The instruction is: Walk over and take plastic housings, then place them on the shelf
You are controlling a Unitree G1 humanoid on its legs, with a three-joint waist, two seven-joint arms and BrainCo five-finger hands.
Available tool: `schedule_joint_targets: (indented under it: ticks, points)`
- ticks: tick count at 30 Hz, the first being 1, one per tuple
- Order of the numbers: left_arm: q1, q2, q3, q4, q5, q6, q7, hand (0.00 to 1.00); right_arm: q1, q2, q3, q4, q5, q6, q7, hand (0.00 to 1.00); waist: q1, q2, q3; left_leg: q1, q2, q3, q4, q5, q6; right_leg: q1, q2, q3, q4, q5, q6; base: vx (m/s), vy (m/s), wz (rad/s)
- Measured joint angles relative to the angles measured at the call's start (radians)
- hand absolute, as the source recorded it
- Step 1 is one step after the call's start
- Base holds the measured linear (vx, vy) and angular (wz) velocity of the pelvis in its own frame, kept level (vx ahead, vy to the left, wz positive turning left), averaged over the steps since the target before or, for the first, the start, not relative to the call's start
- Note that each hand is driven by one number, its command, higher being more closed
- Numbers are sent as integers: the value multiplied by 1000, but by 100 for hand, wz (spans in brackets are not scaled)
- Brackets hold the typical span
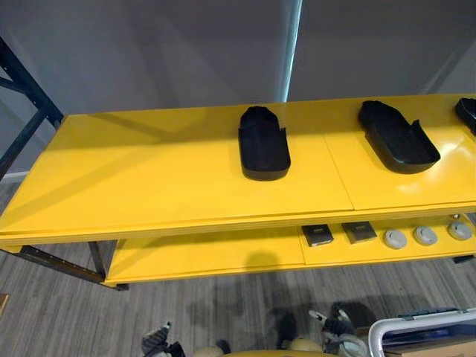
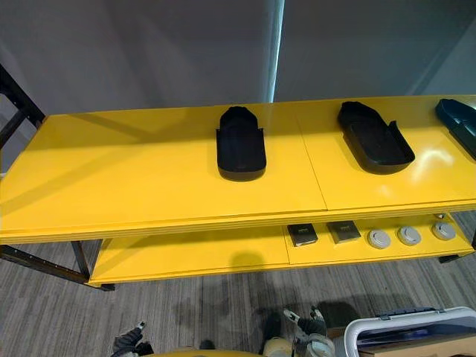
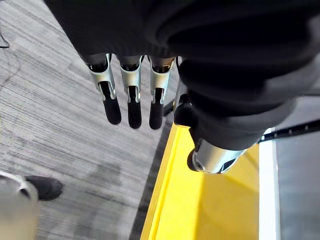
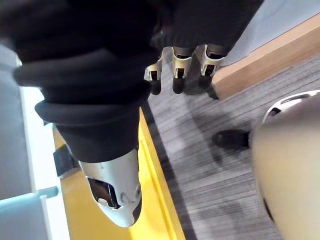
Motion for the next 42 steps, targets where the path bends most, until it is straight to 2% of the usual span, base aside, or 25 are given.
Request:
schedule_joint_targets:
  ticks: [5,7,9,14,16,17,18,19,20,21,22,23,24,26,27,28,30,32,34,38,39,41,42]
  points:
    - [-34,31,-48,11,18,-1,-21,0,-24,-17,0,25,-17,4,1,0,-1,-1,3,24,16,37,4,-15,-21,-2,27,51,0,-5,-7,28,-13,-32]
    - [-59,39,-75,12,18,-3,-22,0,-49,-33,1,43,-20,4,0,0,-3,-7,9,14,8,22,33,-23,-26,-12,30,75,0,-5,-7,30,25,-29]
    - [-88,42,-82,11,18,-5,-22,0,-69,-41,1,45,-20,4,-1,0,0,-16,17,-4,1,-15,46,-29,-22,-40,30,109,0,10,-12,2,17,-45]
    - [-138,58,-88,8,18,-5,-21,0,-90,-28,1,7,-32,11,-1,0,3,-27,53,-16,-7,86,95,-72,2,-123,40,215,64,26,-8,-33,44,-66]
    - [-156,68,-87,4,19,-5,-19,0,-88,-19,11,-33,-41,24,-1,0,0,-38,67,-52,2,149,176,-116,25,-154,47,266,77,57,11,-139,53,-98]
    - [-162,68,-79,-22,21,-4,-18,0,-89,-16,27,-46,-41,25,-2,0,3,-46,70,-74,15,189,203,-118,40,-177,60,301,43,141,79,-207,48,-110]
    - [-162,63,-72,-34,25,-6,-18,0,-96,-17,27,-48,-41,26,-1,0,13,-31,75,-77,44,206,195,-121,52,-192,64,283,84,115,83,-189,52,-94]
    - [-175,61,-72,-37,40,-8,-18,0,-98,-9,25,-50,-40,27,-2,0,6,-32,81,-81,50,220,188,-124,58,-249,53,219,351,-88,10,-79,11,-43]
    - [-179,67,-77,-38,47,-6,-18,0,-76,4,16,-41,-40,27,-2,0,3,-38,86,-71,48,220,203,-124,59,-253,21,172,572,-243,11,-27,10,-19]
    - [-177,68,-78,-38,48,-4,-18,0,-65,8,17,-33,-40,27,-1,0,2,-44,84,-71,47,221,215,-124,59,-240,4,157,638,-289,26,4,-56,3]
    - [-169,72,-77,-40,50,-4,-18,0,-47,16,18,-18,-41,26,-1,0,1,-70,69,-80,41,219,236,-124,59,-199,-26,143,715,-363,57,-15,-41,5]
    - [-169,72,-77,-40,50,-3,-18,0,-44,16,18,-16,-41,26,-1,0,1,-71,69,-83,39,218,240,-124,59,-189,-32,139,720,-376,59,-42,-111,3]
    - [-171,74,-74,-42,54,-3,-17,0,-42,17,18,-1,-51,26,-1,0,6,-98,60,-97,37,220,274,-124,58,-163,-50,118,678,-405,60,-68,-127,-31]
    - [-164,69,-65,-41,54,0,-14,0,-69,5,20,18,-59,24,-2,0,31,-89,52,-131,57,219,304,-114,43,-121,-11,119,505,-397,26,-86,-158,-70]
    - [-161,55,-66,-37,54,0,-11,0,-105,-14,23,41,-59,23,-2,0,30,-60,52,-158,81,211,311,-106,29,-89,29,127,395,-347,-16,-86,-129,-60]
    - [-159,52,-81,-30,53,0,-9,0,-118,-23,18,55,-59,24,-2,0,22,-49,57,-168,92,207,311,-83,16,-72,47,129,330,-304,-26,-87,-117,-40]
    - [-158,50,-108,-27,53,0,-8,0,-104,-37,8,81,-58,24,-9,0,24,-53,58,-147,95,184,314,-44,-8,-30,58,147,276,-270,-38,-74,-99,-22]
    - [-158,51,-107,-21,54,0,-8,0,-103,-44,0,88,-58,24,-19,0,24,-50,59,-137,102,178,324,-39,-10,-18,66,162,266,-260,-43,-56,-74,-33]
    - [-158,56,-106,-2,54,0,-7,0,-105,-55,-4,90,-58,23,-21,0,24,-43,63,-138,108,128,352,-39,-10,-21,83,209,261,-241,-47,-79,-47,-58]
    - [-144,55,-103,30,53,0,-8,0,-100,-60,-51,90,-58,23,-21,0,12,-33,69,-108,94,67,336,-39,-10,-23,101,300,232,-211,-35,-74,37,-74]
    - [-138,56,-94,40,53,0,-9,0,-97,-58,-70,90,-57,23,-21,0,0,-31,70,-89,89,71,312,-40,-10,-34,106,330,225,-201,-31,-82,67,-61]
    - [-131,56,-64,42,53,1,-9,0,-99,-58,-82,90,-58,24,-21,0,-1,-26,73,-61,96,116,272,-46,-16,-56,115,367,216,-203,-36,-103,84,-101]
    - [-131,57,-54,42,53,0,-7,0,-108,-60,-88,88,-58,24,-21,0,-3,-11,80,-34,105,180,216,-56,-21,-80,102,270,225,-216,-52,-98,63,-115]
